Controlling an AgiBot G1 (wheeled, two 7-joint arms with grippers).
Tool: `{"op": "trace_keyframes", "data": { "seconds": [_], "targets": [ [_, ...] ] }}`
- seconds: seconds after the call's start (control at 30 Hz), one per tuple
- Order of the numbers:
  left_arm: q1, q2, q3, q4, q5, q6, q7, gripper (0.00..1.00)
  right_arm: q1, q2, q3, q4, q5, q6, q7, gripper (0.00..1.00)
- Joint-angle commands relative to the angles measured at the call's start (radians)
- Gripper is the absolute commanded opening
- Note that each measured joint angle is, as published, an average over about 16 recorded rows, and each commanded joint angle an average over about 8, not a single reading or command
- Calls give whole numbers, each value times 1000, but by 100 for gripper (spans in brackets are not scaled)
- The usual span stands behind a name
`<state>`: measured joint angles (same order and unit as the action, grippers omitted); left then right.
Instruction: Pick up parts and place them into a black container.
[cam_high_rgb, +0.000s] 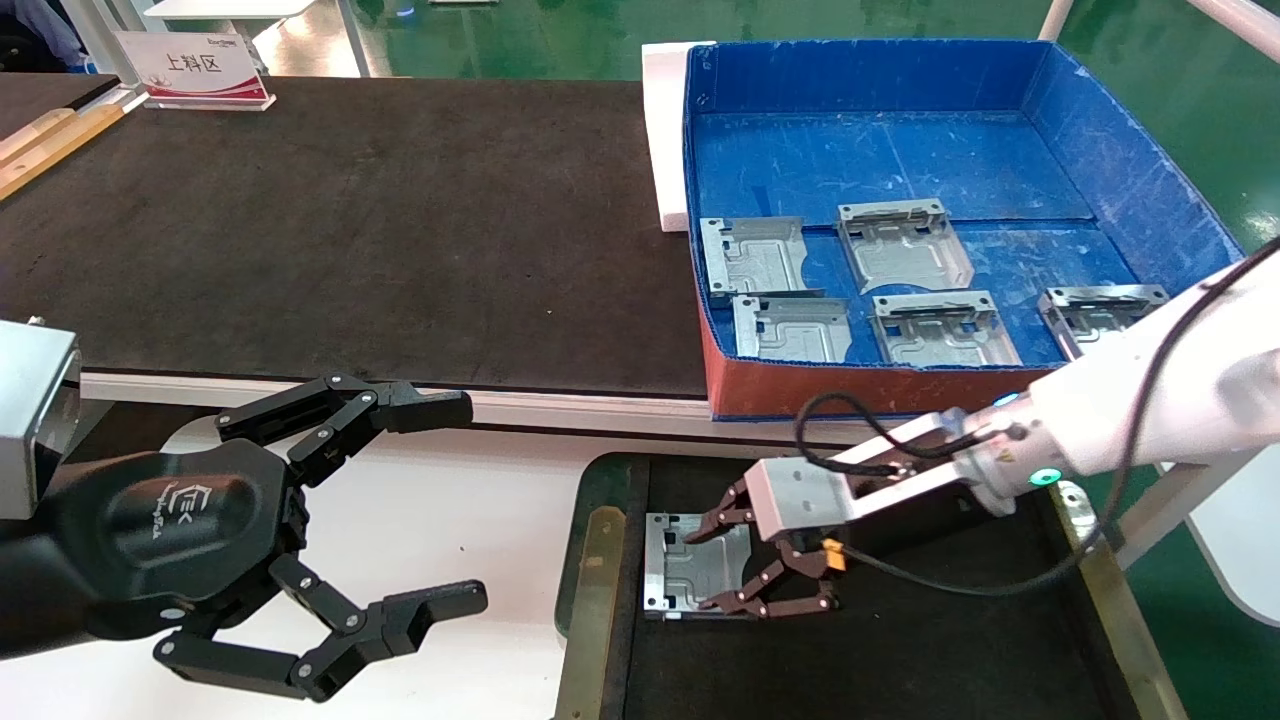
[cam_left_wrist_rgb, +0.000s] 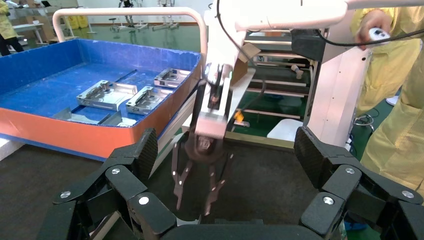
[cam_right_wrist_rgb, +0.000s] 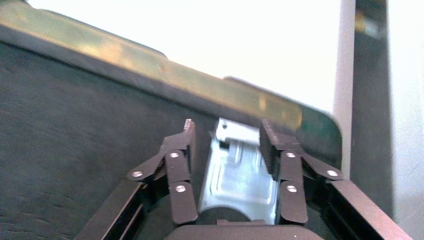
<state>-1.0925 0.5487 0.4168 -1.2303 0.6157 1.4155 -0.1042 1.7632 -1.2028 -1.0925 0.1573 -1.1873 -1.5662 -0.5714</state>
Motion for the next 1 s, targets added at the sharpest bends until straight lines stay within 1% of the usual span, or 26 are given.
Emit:
{"op": "trace_keyframes", "data": {
  "seconds": [0.03,0.17,0.3,0.43,0.6,0.73,1.0],
  "targets": [
    [0,0,0,0,0,0,0,100,11,18,8,18,12,-38,-9,100],
    [0,0,0,0,0,0,0,100,12,95,-7,171,93,-43,45,100],
    [0,0,0,0,0,0,0,100,17,186,-30,332,205,-39,124,100],
    [0,0,0,0,0,0,0,100,31,264,-43,439,317,-32,190,100],
    [0,0,0,0,0,0,0,100,42,317,-44,484,409,-34,236,100],
    [0,0,0,0,0,0,0,100,44,334,-43,493,443,-40,250,100],
    [0,0,0,0,0,0,0,100,25,327,-22,498,421,-33,253,100]
  ]
}}
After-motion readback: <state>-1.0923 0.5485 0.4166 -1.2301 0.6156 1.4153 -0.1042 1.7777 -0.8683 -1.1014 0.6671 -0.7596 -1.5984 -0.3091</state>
